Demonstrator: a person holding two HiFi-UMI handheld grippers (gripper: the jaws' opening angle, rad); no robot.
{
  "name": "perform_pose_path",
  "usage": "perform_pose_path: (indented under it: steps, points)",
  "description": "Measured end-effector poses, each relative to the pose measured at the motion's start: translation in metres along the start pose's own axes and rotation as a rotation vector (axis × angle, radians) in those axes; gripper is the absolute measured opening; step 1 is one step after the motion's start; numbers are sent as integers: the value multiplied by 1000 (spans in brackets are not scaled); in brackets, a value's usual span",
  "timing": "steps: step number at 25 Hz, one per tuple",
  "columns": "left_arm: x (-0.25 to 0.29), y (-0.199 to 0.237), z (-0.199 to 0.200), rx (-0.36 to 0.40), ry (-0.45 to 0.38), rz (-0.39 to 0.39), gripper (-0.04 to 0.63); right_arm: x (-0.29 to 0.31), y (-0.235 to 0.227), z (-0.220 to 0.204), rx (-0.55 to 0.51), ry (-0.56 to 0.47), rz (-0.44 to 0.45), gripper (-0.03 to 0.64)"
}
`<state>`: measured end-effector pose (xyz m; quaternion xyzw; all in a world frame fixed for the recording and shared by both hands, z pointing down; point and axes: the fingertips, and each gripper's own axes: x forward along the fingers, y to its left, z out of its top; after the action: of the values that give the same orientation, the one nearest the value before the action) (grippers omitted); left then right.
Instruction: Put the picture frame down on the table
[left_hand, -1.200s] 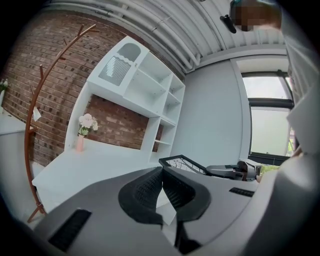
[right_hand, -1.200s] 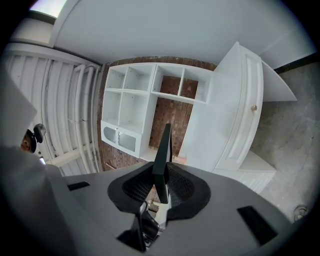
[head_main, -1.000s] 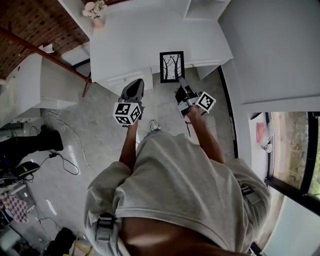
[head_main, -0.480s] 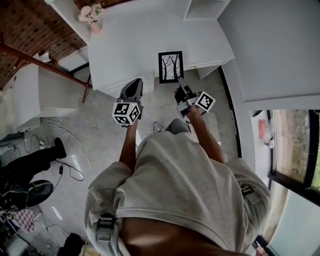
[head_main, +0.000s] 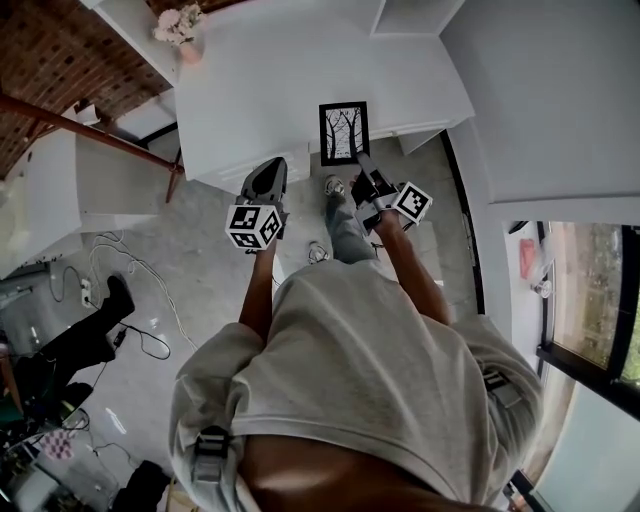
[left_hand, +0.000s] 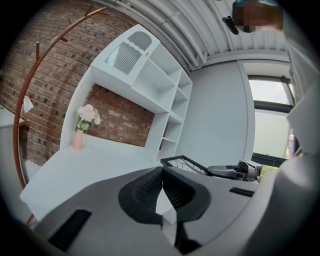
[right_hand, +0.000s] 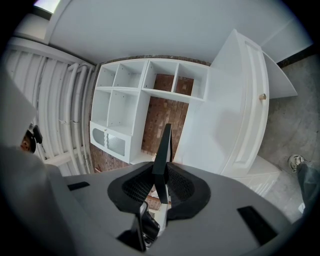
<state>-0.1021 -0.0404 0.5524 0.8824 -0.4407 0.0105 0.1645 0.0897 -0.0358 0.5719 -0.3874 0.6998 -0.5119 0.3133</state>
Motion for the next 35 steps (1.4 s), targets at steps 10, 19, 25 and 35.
perform_pose_path:
  steps: [10,19,25,35]
  points:
    - [39,41,20,14,-2,56,15,66,-14,25,22,41,35,87]
    - [111,79,57,14,-20,97,15,143,-25,74,41,82,48,88]
    - [159,94,76,10,-25,135,15,185,-37,112,48,127,57,88]
    - [209,129,86,-8,-34,210,15,244,-68,135,70,218,43,87]
